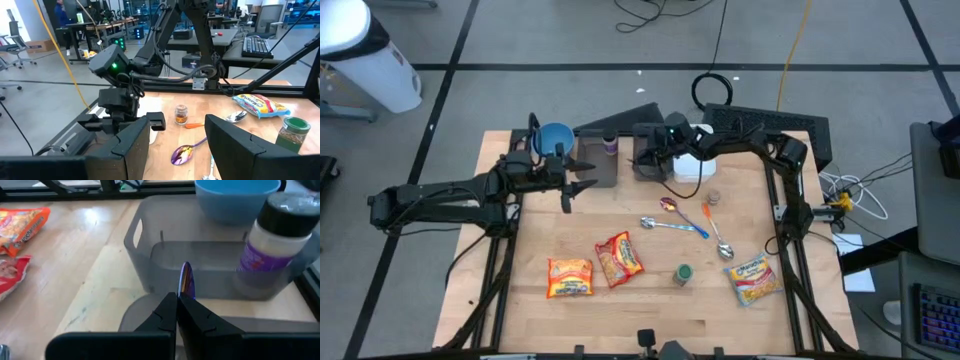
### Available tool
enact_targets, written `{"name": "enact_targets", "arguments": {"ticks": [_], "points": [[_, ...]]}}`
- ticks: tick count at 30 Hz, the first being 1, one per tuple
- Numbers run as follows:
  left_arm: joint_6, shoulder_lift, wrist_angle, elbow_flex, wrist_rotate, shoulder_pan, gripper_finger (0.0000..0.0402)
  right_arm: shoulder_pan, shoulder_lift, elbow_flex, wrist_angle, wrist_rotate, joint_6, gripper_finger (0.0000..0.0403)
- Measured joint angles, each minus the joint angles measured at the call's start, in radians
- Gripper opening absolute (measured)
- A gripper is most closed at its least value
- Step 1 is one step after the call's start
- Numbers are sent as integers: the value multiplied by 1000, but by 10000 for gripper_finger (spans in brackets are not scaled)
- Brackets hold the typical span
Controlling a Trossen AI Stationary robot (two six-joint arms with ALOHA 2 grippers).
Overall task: Pick & Place Food Item
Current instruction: Put the blue spoon into the right black bin, then adjust the right black bin
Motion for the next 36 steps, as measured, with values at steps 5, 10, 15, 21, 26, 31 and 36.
{"name": "enact_targets", "arguments": {"ticks": [5,10,15,21,26,31,36], "points": [[-1,0,0,0,0,0,198,9,-3,0,6,38,3,0],[-2,0,-1,0,1,0,198,12,-2,0,7,46,3,0],[-5,0,-1,0,2,0,198,12,-2,0,7,46,3,2],[-5,0,-1,0,2,0,198,12,-2,0,7,46,1,39],[-5,0,-1,0,2,0,198,12,-2,0,37,43,23,93],[-4,0,-10,0,2,0,198,13,-2,0,116,41,107,139],[-29,0,-44,0,-10,0,198,19,-56,0,153,-10,156,160]]}}
